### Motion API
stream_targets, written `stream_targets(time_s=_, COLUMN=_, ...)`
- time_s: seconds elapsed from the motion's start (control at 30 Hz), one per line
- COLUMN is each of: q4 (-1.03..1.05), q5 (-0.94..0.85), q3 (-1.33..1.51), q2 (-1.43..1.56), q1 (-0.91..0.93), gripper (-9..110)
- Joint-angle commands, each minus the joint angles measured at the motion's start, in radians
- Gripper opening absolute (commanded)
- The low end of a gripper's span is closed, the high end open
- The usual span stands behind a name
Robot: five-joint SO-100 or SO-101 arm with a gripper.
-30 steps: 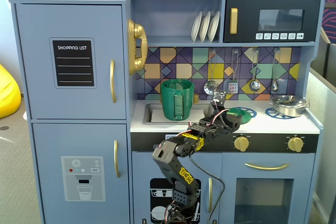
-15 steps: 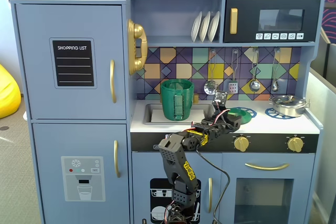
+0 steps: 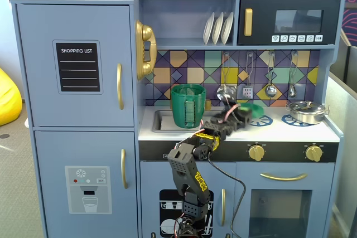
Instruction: Pick up the lid from the counter and put it on the green recipient
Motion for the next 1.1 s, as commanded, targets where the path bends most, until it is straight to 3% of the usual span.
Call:
stream_targets(time_s=0.0, q4=0.126, q5=0.009, q3=-0.189, q2=0.133, q1=-0.051, gripper=0)
stream_targets(time_s=0.53, q4=0.477, q5=-0.021, q3=-0.445, q2=0.215, q1=-0.316, gripper=0)
stream_targets(time_s=1.07, q4=0.479, q5=-0.055, q3=-0.416, q2=0.179, q1=-0.453, gripper=0)
